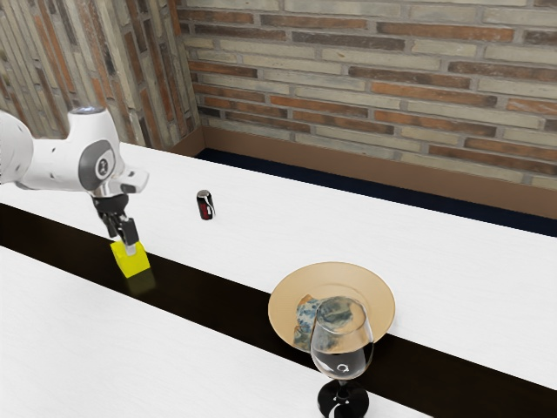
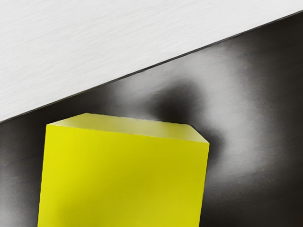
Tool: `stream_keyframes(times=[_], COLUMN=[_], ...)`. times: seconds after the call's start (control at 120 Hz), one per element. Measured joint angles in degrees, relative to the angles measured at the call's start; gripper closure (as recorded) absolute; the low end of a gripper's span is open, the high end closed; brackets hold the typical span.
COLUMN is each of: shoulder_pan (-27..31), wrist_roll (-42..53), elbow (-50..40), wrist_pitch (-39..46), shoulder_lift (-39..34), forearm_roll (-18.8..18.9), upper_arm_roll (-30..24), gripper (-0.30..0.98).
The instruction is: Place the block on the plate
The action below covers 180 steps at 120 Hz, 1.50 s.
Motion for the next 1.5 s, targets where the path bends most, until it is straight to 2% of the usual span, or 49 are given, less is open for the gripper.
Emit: stream_keyframes(times=[0.5, 0.533, 0.633, 0.758, 0.867, 1.158, 1.392, 1.5], shoulder_pan=[0.29, 0.29, 0.42, 0.46, 0.07, -8.74, -18.45, -21.84], wrist_roll=[6.11, 6.37, 7.06, 7.63, 8.01, 8.58, 8.6, 8.5], elbow=[2.91, 2.92, 2.94, 2.88, 1.44, -6.59, -7.38, -6.63], wrist_pitch=[4.0, 4.06, 4.2, 4.36, 4.04, 0.79, -2.57, -3.3], shoulder_lift=[6.75, 6.81, 6.68, 5.95, 1.58, -10.06, -12.55, -12.24], forearm_roll=[-1.43, -1.6, -1.91, -1.86, -1.79, -1.89, -1.92, -2.08], upper_arm_roll=[-0.05, -0.05, 0.0, 0.03, 0.03, 0.01, -0.2, -2.14], gripper=[0.0, 0.04, 0.27, 0.28, 0.28, 0.28, 0.28, 0.28])
